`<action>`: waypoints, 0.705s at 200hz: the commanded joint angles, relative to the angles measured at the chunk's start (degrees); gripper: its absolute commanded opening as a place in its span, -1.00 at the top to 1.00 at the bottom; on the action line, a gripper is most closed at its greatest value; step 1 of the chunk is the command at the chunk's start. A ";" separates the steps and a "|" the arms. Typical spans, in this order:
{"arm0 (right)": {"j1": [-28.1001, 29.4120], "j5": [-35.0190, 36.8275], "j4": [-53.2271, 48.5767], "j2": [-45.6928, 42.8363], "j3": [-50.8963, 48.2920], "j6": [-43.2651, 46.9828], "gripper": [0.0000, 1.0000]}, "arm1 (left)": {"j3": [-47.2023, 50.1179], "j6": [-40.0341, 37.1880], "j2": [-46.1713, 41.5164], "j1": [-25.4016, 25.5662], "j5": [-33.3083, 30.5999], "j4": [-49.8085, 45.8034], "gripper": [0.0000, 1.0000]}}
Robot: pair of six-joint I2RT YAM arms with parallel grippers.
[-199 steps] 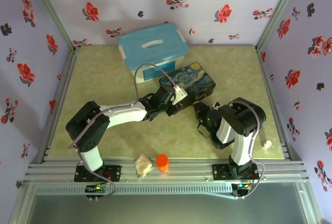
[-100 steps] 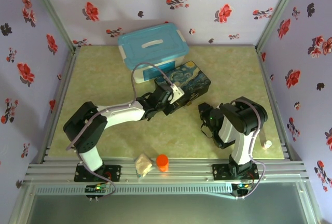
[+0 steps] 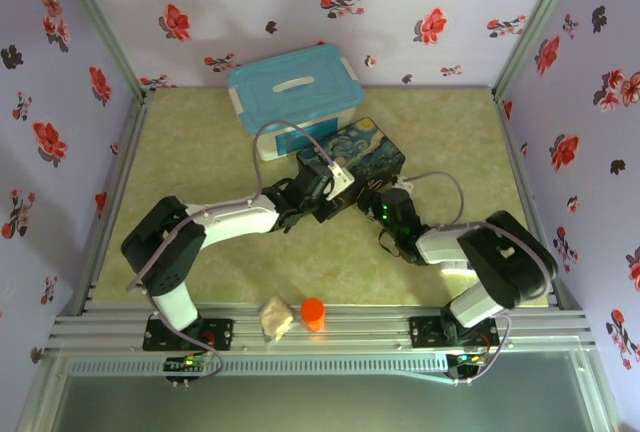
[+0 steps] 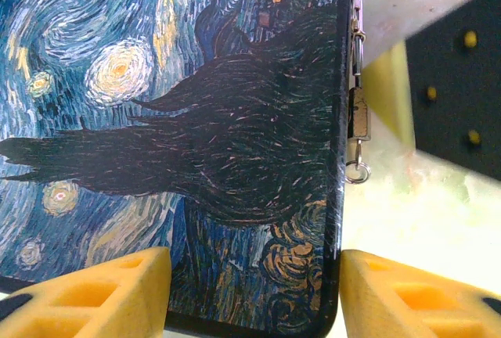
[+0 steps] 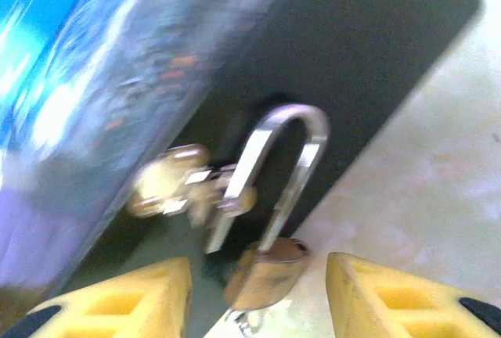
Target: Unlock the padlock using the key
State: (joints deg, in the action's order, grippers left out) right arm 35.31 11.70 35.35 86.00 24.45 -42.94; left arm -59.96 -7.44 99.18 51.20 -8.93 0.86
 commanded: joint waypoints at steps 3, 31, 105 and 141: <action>2.55 9.17 -19.96 -2.18 2.98 21.47 0.02 | 2.71 1.65 2.24 -1.07 -0.85 -13.95 -0.13; 3.46 7.84 -19.00 -0.56 3.08 27.77 0.03 | 2.75 1.98 2.41 -1.03 -0.69 -13.70 -0.13; 7.14 15.94 -8.19 8.65 4.26 29.85 0.01 | 2.66 1.63 2.75 -1.01 -0.07 -13.91 -0.13; 7.04 22.10 -1.64 10.59 4.35 27.21 0.08 | 2.92 1.02 3.13 -0.60 1.28 -13.79 -0.13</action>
State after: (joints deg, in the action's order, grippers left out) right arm 42.70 26.28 29.06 94.94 28.14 -14.63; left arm -59.96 -7.46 99.13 51.20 -8.86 0.67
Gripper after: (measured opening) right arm 0.470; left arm 0.566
